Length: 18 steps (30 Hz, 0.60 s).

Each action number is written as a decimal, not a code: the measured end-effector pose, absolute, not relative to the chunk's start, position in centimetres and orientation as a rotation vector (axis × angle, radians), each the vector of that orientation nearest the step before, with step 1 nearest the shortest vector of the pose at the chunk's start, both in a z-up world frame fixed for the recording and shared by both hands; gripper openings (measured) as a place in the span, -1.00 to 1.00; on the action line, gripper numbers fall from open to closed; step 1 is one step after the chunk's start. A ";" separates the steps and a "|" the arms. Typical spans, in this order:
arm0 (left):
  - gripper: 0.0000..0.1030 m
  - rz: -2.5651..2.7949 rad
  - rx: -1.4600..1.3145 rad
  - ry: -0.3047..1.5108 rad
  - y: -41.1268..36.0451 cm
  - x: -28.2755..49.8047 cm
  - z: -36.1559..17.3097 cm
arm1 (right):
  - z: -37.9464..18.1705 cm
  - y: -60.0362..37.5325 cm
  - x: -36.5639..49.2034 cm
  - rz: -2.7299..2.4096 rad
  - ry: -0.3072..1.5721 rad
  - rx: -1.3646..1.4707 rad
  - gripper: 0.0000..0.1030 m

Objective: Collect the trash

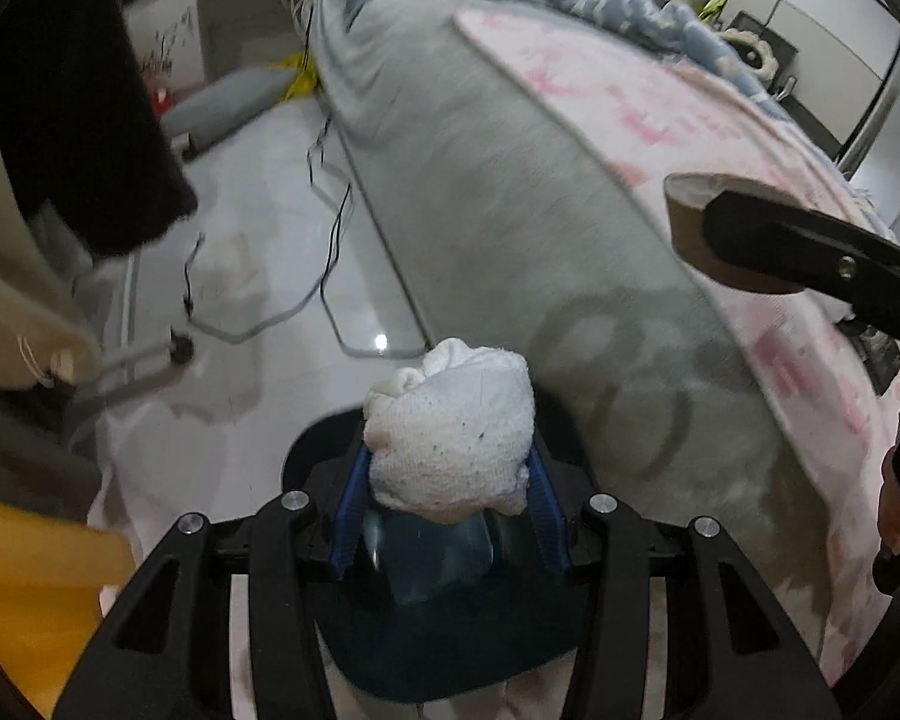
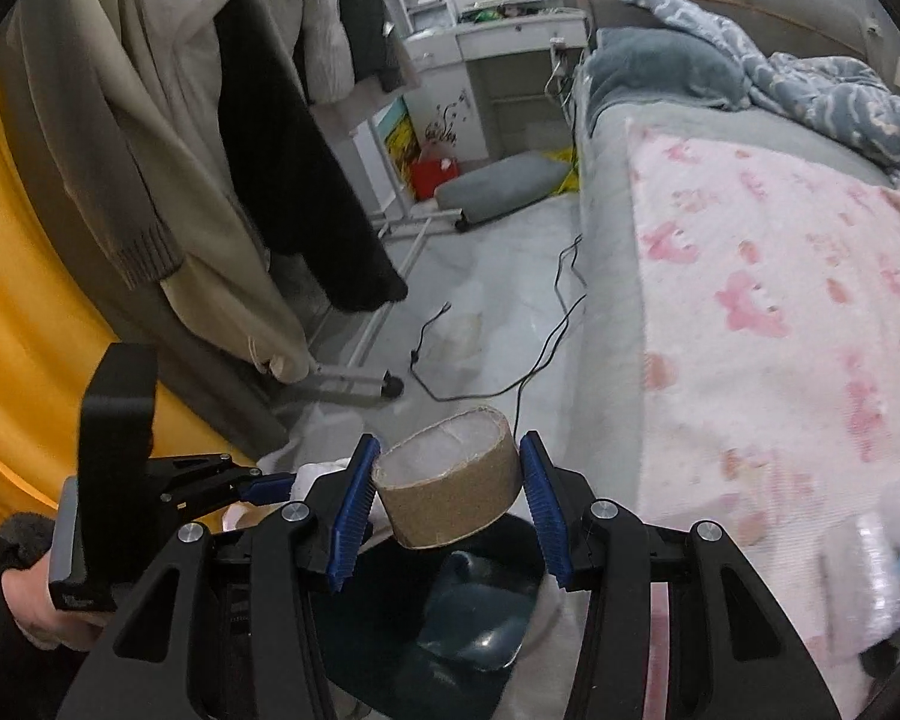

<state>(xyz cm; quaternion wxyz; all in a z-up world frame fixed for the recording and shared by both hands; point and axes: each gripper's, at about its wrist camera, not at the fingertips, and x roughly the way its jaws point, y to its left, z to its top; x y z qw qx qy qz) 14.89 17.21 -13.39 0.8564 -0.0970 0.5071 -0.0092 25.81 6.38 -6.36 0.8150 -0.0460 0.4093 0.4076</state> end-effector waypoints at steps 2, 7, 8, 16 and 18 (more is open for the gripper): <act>0.01 -0.022 -0.217 1.115 17.8 14.8 -14.4 | -7.0 7.2 25.6 0.880 0.890 -0.116 -0.05; 0.26 -0.043 -0.240 1.221 19.1 14.3 -16.5 | -8.2 9.1 25.0 0.902 0.925 -0.156 -0.05; 0.30 -0.048 -0.238 1.227 19.0 14.2 -16.6 | -8.5 9.4 25.0 0.902 0.935 -0.163 -0.05; 0.57 -0.025 -0.257 1.202 21.0 13.2 -15.8 | -11.4 11.1 24.9 0.885 1.012 -0.208 -0.05; 0.57 -0.012 -0.256 1.183 21.3 13.2 -15.2 | -11.8 11.3 25.0 0.873 1.026 -0.218 -0.05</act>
